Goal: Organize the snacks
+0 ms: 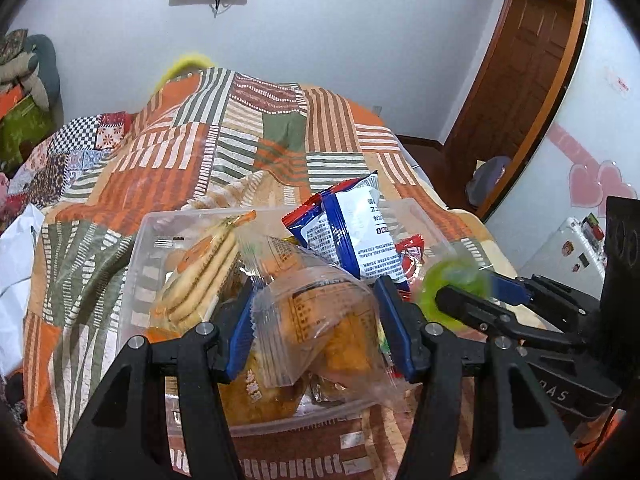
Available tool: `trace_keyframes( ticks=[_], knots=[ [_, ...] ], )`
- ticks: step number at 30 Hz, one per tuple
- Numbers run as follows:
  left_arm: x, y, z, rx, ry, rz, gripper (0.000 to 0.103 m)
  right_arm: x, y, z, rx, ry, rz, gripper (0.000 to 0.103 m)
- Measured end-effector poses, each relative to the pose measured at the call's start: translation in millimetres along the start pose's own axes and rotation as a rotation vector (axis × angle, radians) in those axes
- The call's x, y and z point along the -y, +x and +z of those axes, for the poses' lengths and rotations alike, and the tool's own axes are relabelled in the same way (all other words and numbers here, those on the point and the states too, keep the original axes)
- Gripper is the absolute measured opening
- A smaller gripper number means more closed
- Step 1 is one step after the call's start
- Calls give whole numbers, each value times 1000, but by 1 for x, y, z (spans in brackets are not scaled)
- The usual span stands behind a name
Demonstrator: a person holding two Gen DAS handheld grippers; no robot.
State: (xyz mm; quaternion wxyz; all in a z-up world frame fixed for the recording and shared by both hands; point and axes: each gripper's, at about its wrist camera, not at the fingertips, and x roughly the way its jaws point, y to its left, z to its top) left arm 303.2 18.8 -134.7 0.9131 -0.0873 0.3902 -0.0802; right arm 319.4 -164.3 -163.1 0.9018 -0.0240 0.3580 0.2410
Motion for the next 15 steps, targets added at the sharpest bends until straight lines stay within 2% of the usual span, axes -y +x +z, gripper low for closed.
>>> trace_keyframes(
  ticks=[6,15],
  knots=[
    [0,-16,2,20,-12,0,60,-3,-23,8,50,-9,0,41],
    [8,-84,7,164,7,46,63,-14,-78,13,152,-12,19,41]
  ],
)
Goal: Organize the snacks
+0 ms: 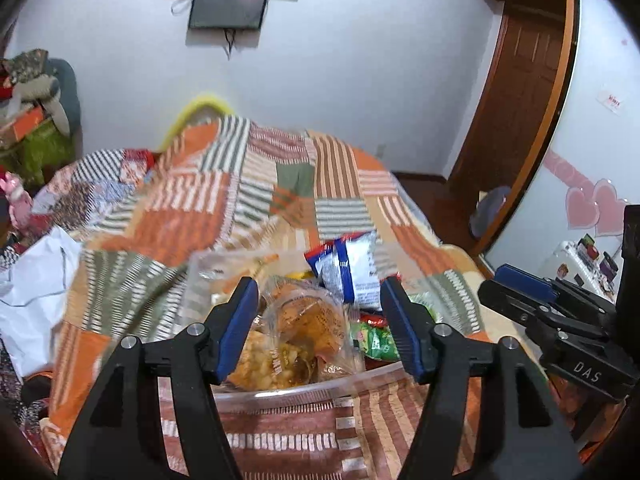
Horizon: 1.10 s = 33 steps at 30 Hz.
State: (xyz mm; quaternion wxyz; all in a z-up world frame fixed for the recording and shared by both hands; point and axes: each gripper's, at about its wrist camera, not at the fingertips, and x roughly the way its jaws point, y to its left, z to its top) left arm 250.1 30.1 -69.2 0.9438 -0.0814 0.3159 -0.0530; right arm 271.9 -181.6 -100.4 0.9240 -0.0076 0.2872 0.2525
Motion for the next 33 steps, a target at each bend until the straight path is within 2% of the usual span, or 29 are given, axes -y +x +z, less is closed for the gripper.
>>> trace_keyframes(
  ticks=[12,14,17,21,25,33],
  knots=[
    [23,-120,1,217,54,35,65,-37,-91,14,192,-56,30,43],
    [28,-137,-1,251,61,50,73,-40,-102,13,221,-57,22,52],
    [34,-156,-5,287,70,64,80,-43,-114,11,256,-47,10,69],
    [40,-174,-10,322,85,76,87,-46,-121,10,281,-37,-1,81],
    [44,-188,-16,361,97,93,98,-51,-122,9,289,-48,-19,84],
    [47,-196,-22,376,89,90,102,-56,-127,2,312,-44,-66,100]
  ],
)
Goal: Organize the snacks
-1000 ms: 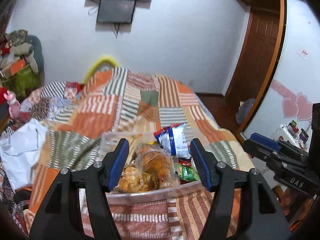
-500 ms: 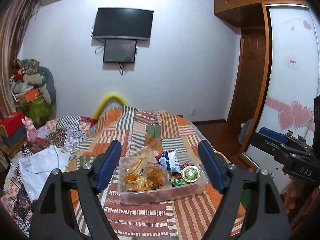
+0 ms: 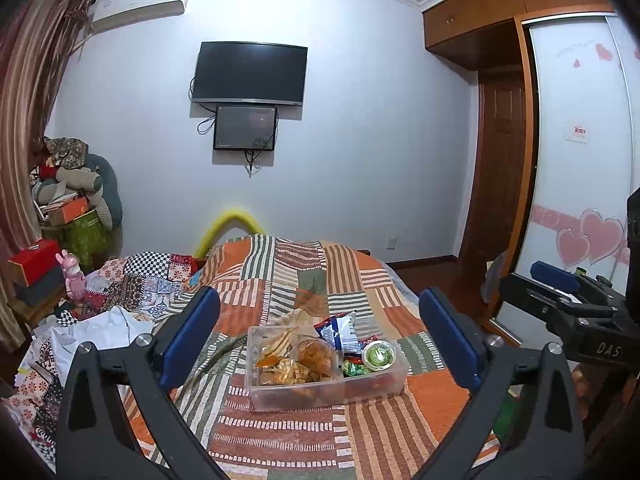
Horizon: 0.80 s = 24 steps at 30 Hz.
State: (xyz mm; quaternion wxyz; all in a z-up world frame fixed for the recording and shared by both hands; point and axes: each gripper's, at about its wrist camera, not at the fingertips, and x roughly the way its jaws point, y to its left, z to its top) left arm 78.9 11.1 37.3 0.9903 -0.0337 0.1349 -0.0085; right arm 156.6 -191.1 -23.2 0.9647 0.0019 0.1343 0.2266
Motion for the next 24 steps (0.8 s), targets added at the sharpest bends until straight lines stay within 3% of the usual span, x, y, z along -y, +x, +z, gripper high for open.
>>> trace_keyframes(
  ticks=[24],
  knots=[
    [3,0,-6,-10,-2,-3,102,2,-6,-6,-10,-1,-9,102]
  ],
)
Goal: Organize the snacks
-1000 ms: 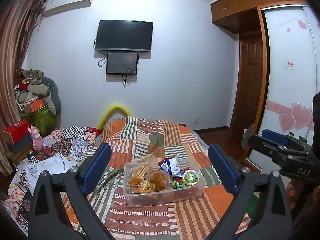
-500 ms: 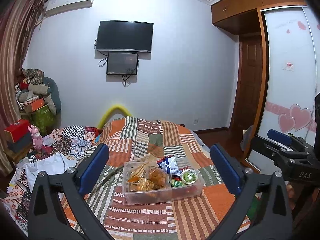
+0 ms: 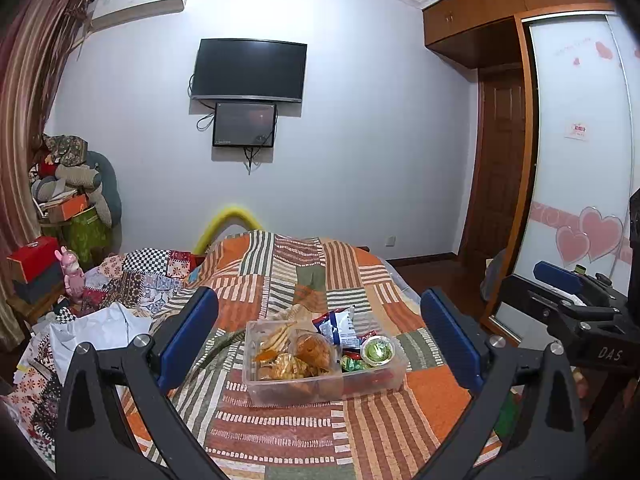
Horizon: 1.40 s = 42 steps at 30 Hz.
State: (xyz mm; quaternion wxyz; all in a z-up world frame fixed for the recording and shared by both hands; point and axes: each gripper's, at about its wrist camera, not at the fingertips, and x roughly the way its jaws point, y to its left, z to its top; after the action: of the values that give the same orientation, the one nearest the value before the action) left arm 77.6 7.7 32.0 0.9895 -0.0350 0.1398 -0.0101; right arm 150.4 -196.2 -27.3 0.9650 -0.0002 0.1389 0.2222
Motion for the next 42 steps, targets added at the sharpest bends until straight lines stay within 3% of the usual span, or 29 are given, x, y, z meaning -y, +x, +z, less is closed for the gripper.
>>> trace_keyframes(
  ticks=[42],
  knots=[
    [-3,-1,-2,-9,5,-41,103,-1,0,1,-13,15,2,103]
  ],
)
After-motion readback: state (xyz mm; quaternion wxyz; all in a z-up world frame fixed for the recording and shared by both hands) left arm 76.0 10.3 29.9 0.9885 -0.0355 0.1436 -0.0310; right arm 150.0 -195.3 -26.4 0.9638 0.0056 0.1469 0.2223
